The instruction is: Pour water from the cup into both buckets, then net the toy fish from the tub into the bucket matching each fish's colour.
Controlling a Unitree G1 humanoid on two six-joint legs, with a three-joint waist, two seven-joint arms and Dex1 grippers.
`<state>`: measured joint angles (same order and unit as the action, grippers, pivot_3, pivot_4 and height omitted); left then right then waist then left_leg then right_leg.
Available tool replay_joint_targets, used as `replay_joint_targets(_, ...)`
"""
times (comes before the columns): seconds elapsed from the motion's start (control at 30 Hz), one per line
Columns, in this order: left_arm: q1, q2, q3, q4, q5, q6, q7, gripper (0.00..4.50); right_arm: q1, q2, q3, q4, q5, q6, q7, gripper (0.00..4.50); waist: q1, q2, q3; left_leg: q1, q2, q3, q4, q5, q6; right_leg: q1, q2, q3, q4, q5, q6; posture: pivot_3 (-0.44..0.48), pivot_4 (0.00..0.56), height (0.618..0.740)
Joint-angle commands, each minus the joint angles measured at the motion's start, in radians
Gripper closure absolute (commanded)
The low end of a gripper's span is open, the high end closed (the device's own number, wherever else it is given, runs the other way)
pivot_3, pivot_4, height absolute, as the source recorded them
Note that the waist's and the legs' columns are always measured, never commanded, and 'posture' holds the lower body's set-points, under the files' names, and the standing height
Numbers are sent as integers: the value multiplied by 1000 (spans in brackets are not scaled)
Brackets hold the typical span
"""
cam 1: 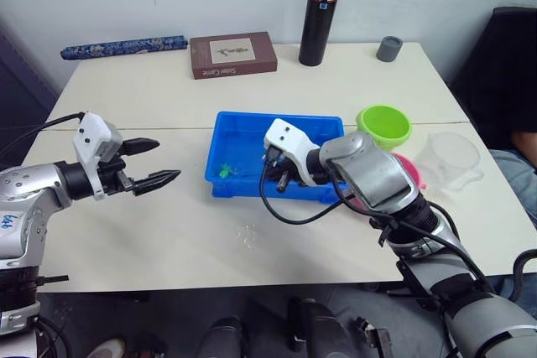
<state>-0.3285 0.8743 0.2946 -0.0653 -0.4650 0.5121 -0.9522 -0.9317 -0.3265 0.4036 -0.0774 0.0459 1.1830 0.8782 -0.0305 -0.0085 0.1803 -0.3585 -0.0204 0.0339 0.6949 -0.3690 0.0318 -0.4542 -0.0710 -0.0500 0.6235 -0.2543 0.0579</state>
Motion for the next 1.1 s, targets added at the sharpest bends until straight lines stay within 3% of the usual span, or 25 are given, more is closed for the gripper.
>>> replay_joint_targets(0.03,-21,1,7,-5,-8,-21,-2,27,0,-8,-51,-49,57,28,-11,4500,-1,0,0,0,0,0,0,0,0,0,0,0,0,0,0,0,150,740)
replay_joint_targets(0.63,-90,-20,-29,47,-15,-47,-16,27,22,-126,-141,-32,162,32,-90,4500,2,0,0,0,0,0,-1,0,0,0,0,0,-1,0,0,0,150,740)
replay_joint_targets(0.83,-123,-36,-51,61,-9,-64,-42,27,42,-222,-170,-65,192,-5,-67,4500,3,0,0,-1,0,0,-1,0,0,0,0,0,-1,0,0,0,150,740)
replay_joint_targets(1.1,-214,-91,-141,110,15,-118,-82,27,105,-401,-307,-147,279,-14,-5,4500,11,0,0,-2,0,0,0,0,1,0,-1,0,-2,0,1,0,150,740)
